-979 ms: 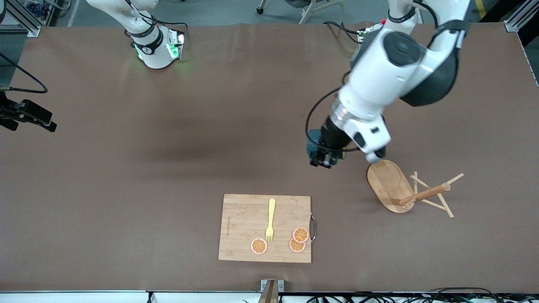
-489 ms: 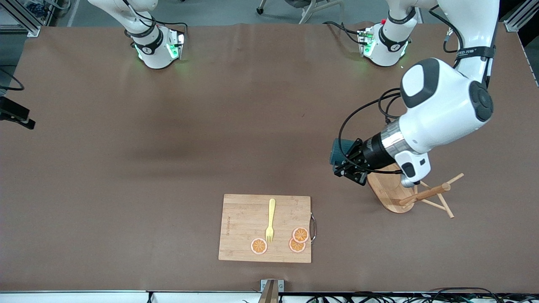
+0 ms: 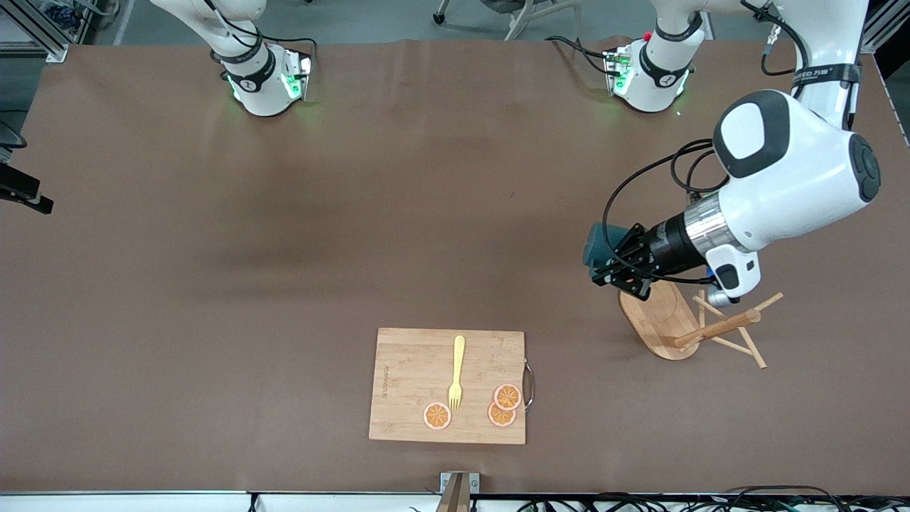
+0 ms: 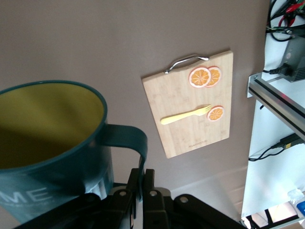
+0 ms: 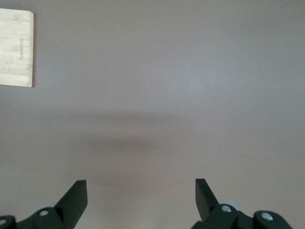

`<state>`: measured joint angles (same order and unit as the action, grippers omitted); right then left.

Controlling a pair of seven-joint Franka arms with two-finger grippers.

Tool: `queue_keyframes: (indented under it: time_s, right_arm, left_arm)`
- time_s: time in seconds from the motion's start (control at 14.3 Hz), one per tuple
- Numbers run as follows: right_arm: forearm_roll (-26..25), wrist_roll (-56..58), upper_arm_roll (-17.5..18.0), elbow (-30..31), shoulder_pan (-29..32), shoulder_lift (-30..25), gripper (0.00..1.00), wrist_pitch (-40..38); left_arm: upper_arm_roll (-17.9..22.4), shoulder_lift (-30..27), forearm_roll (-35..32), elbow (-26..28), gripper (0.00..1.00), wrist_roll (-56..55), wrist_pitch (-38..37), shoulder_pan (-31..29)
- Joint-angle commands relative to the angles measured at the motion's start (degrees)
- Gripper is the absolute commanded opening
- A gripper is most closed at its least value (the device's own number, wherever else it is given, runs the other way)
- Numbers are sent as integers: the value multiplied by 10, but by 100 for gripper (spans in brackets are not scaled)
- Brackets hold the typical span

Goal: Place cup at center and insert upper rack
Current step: 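Align the mug handle with a peg of the mug tree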

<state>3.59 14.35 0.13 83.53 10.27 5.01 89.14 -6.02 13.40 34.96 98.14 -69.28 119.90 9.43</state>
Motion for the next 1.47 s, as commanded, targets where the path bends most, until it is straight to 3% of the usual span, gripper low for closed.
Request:
queue_keyframes:
  time_s: [0.0, 0.56, 1.05, 1.4]
  right_arm:
    - [4, 1, 1, 6, -6, -4, 100, 9]
    - [-2, 1, 1, 5, -22, -9, 100, 20]
    - [-36, 1, 1, 8, -46, -10, 100, 43]
    - [-35, -13, 1, 54, -46, -48, 100, 44]
  left_arm:
    - [-5, -54, 20, 74, 0, 48, 0, -32]
    - [-5, -34, 48, 86, 0, 134, 1, -77]
    - [-4, 8, 102, 47, 0, 201, 10, -101]
    - [-3, 33, 115, 33, 1, 213, 52, -100]
